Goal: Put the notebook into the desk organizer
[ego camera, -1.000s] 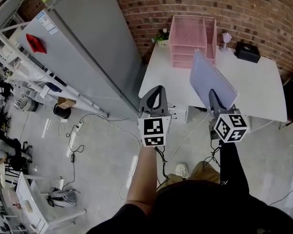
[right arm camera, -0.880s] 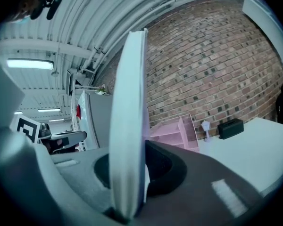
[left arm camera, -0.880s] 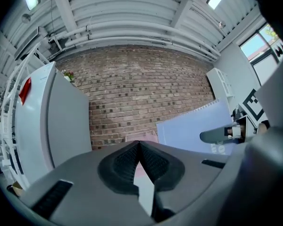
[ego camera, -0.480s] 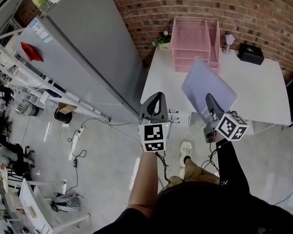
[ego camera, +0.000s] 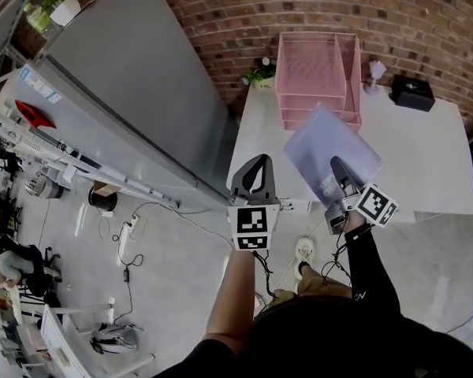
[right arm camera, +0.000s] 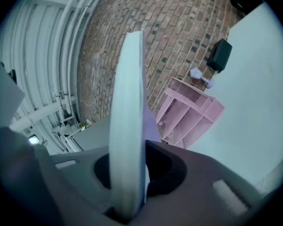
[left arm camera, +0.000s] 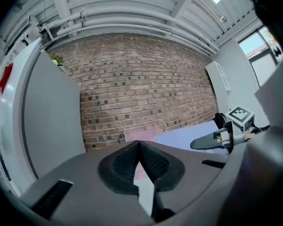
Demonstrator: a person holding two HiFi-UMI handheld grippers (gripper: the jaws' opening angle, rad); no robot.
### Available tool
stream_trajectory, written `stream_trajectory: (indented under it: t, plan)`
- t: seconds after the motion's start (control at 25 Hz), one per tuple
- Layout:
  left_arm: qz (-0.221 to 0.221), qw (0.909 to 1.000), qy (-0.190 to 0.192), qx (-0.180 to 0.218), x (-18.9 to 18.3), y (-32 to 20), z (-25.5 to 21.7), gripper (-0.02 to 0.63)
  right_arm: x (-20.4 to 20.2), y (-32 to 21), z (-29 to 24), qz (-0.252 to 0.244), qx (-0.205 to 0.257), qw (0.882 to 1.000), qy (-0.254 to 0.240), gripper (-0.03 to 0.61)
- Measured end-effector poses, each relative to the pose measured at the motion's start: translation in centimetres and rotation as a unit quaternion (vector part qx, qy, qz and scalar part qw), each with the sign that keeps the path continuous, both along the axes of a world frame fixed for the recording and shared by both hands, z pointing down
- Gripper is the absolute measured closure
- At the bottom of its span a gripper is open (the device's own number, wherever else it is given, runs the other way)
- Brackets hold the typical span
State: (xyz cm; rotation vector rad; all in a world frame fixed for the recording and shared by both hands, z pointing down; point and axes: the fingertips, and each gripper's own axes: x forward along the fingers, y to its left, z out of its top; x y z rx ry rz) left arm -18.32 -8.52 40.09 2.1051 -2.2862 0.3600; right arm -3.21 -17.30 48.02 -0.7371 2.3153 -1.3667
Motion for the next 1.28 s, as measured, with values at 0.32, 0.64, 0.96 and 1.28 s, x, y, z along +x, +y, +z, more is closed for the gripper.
stream_trajectory:
  t: [0.32, 0.64, 0.96, 1.28]
  plan:
    - [0.02, 0.9998, -0.002, -0.006, -2.1, -6.8, 0.8, 0.604, -2.6, -5.6, 2.0, -0.009, -0.077, 0.993, -0.087, 0.538]
    - [0.027, 0.9996, -0.004, -0.005, -3.4, -11.1, 1.4, 0.604, -5.1, -8.4, 1.8, -0.068, -0.09, 0.982, -0.153, 0.538]
    - [0.022, 0.9998, 0.001, 0.0, -4.3, -13.0, 1.2, 0.604, -7.5, -6.3, 3.1, -0.157, -0.092, 0.977, -0.111, 0.538]
    - [0.023, 0.9997, -0.002, 0.0, -4.1, -13.7, 1.0, 0.605, -5.4, -8.0, 5.6, -0.112, -0.13, 0.981, -0.092, 0.538]
